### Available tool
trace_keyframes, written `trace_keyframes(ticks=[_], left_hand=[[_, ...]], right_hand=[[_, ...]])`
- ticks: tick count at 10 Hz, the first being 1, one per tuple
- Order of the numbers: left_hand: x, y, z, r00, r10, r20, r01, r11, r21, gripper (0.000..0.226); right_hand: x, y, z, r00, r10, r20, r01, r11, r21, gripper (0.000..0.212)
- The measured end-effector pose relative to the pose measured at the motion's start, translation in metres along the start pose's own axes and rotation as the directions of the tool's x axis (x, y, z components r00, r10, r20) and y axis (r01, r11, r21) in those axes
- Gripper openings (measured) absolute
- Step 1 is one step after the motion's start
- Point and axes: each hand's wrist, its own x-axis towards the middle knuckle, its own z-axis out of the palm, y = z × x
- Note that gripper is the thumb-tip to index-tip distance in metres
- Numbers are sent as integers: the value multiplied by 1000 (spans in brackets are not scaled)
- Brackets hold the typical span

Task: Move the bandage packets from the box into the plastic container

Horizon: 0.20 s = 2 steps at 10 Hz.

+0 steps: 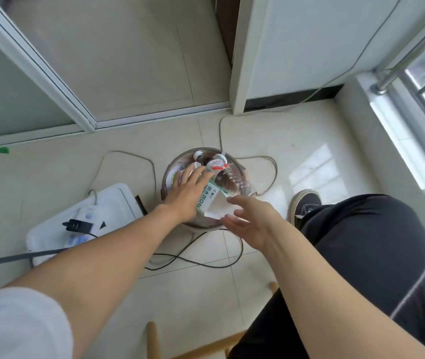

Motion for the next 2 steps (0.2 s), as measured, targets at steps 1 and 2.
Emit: trace_keyframes(ticks=[1,2], left_hand=[[-4,12,-3,1000,23,11,-23,999,36,133],[-12,20,-24,998,61,10,-61,998,-20,140]], right_hand=[[-20,-8,-7,999,-26,38,24,998,55,24],[-45,-20,-10,989,-140,51,132,982,132,26]])
